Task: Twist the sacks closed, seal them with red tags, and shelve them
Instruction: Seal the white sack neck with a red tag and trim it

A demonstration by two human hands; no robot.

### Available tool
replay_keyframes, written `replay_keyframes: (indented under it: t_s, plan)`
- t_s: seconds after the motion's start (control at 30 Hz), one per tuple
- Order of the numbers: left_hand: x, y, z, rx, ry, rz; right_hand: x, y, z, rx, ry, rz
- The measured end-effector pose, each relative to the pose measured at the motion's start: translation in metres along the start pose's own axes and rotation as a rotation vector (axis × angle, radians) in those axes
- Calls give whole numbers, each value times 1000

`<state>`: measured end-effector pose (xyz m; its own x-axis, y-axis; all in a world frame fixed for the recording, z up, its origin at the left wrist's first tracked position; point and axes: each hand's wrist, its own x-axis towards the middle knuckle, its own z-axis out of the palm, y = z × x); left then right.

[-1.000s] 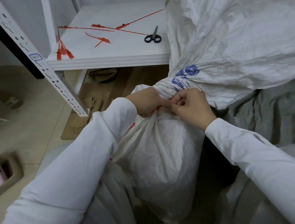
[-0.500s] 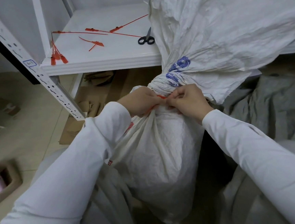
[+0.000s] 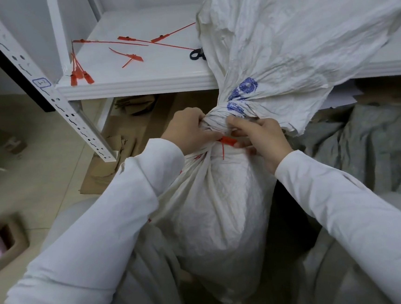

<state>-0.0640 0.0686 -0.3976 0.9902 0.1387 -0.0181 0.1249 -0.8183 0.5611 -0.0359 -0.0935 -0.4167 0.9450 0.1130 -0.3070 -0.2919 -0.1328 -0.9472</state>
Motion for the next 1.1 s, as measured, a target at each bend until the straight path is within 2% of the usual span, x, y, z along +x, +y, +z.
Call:
replay_keyframes:
  t_s: [0.17,0.4,0.53,0.67,0.8,0.93,1.03,1.1]
  plan:
    - [-1,3,-3,-62,-44,-17,-7,-2,1,86,15,-85]
    - [1,-1,-6,-84,-79,-59,-2,-7,-1,58,92,-289]
    - [2,-2,-5,-82,-75,-70,-1,-7,-5,61,53,-309]
    - [4,-2,-4,-47,-87,-72,-5,-7,-5,40,-63,-248]
    - [5,-3,-3,-40,-64,-65,-2,3,-5,-172,-130,-207]
    - [3,-1,-1,-34,-47,-34,-1,6,-4,-330,-99,-273]
    - [-4,1,-2,10,75,-56,-2,5,-4,-384,-76,-322]
    - [-9,6,-5,151,144,-87,-2,5,-2,-428,-60,-349]
